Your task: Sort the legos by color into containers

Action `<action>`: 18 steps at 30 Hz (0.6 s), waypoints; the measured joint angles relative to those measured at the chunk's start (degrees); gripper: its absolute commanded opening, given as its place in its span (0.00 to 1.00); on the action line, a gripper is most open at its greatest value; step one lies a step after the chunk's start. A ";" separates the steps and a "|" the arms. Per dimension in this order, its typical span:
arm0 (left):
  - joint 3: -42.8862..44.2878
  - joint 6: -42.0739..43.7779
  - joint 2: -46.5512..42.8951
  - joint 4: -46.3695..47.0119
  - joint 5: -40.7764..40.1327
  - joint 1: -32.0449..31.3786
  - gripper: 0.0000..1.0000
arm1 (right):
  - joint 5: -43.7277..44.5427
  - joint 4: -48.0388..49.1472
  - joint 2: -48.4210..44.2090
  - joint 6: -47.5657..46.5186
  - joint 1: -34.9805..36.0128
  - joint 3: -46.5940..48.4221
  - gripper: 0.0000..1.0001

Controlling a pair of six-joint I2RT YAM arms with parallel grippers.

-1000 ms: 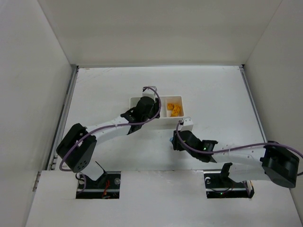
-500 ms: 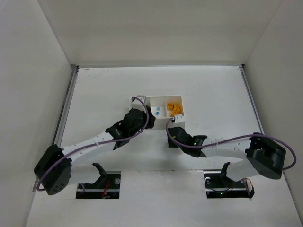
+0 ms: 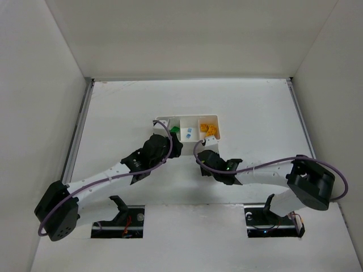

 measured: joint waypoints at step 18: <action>-1.33 0.02 -3.06 -0.48 1.22 2.56 0.39 | 0.22 -3.13 -0.22 -0.24 -0.61 1.57 0.30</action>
